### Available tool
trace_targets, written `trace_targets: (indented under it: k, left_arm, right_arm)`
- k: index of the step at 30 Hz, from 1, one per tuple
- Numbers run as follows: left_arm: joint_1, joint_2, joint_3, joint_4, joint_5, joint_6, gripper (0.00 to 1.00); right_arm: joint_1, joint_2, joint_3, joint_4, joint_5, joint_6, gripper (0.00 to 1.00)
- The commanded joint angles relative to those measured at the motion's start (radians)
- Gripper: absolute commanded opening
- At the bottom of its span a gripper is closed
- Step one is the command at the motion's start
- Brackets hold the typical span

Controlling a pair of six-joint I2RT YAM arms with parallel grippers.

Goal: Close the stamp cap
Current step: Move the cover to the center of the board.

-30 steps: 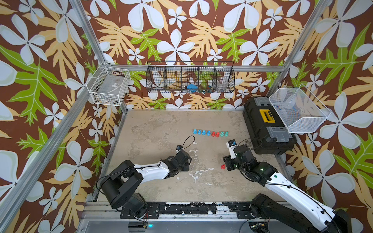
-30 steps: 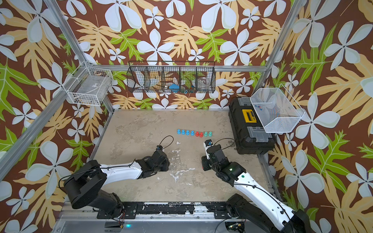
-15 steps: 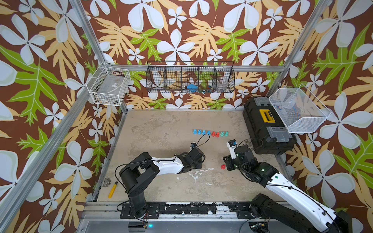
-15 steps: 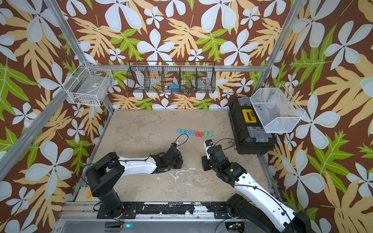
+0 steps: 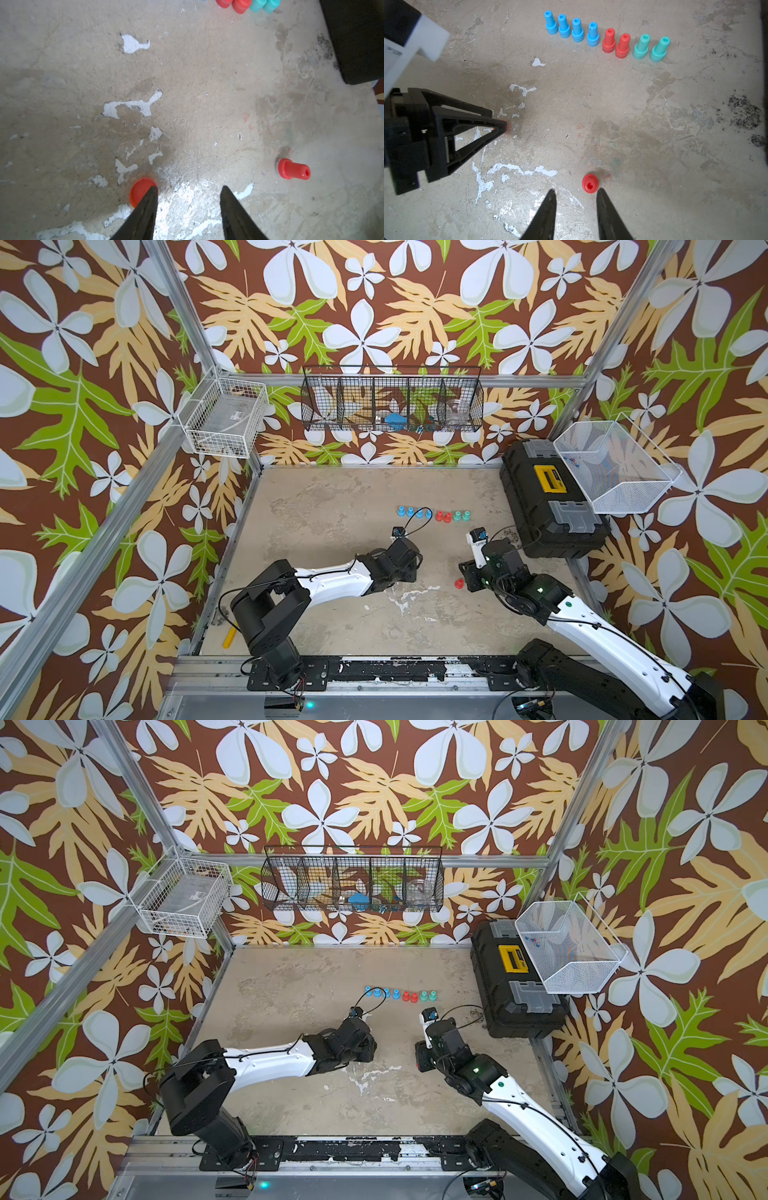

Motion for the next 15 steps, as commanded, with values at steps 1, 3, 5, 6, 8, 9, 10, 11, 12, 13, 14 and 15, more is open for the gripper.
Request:
trace_targets:
  k: [1, 3, 5, 6, 8, 9, 10, 11, 12, 13, 14, 15]
  left_arm:
    - [-0.001, -0.056, -0.018, -0.032, -0.026, 0.031, 0.51]
    - [0.002, -0.117, -0.055, -0.021, -0.033, 0.037, 0.51]
    - [0.009, -0.178, -0.087, -0.021, -0.041, 0.043, 0.51]
    - [0.017, -0.211, -0.104, -0.025, -0.041, 0.045, 0.51]
    - [0.044, -0.277, -0.133, -0.039, -0.034, 0.048, 0.51]
    - [0.06, -0.311, -0.148, -0.052, -0.032, 0.05, 0.52]
    - [0.075, -0.345, -0.161, -0.063, -0.032, 0.054, 0.52]
    - [0.089, -0.383, -0.175, -0.076, -0.035, 0.061, 0.52]
    - [0.105, -0.419, -0.189, -0.095, -0.039, 0.068, 0.52]
    - [0.119, -0.455, -0.199, -0.111, -0.04, 0.073, 0.52]
    - [0.139, -0.492, -0.212, -0.133, -0.043, 0.083, 0.52]
    - [0.154, -0.529, -0.221, -0.155, -0.048, 0.092, 0.52]
  right_arm:
    - [0.001, 0.002, 0.0, 0.015, 0.011, 0.007, 0.34]
    - [0.001, 0.002, 0.0, 0.016, 0.01, 0.007, 0.35]
    - [0.001, 0.003, 0.0, 0.016, 0.01, 0.006, 0.34]
    - [0.001, 0.005, -0.001, 0.016, 0.01, 0.007, 0.35]
    - [0.001, 0.008, 0.0, 0.016, 0.01, 0.007, 0.34]
    - [0.001, 0.011, -0.001, 0.015, 0.009, 0.005, 0.35]
    - [0.0, 0.013, -0.001, 0.015, 0.008, 0.006, 0.35]
    - [0.001, 0.014, 0.0, 0.015, 0.007, 0.006, 0.35]
    - [0.001, 0.016, 0.0, 0.015, 0.009, 0.005, 0.35]
    - [0.001, 0.017, -0.001, 0.016, 0.009, 0.006, 0.35]
    - [0.001, 0.017, -0.001, 0.015, 0.01, 0.005, 0.35]
    - [0.001, 0.017, -0.001, 0.015, 0.011, 0.006, 0.35]
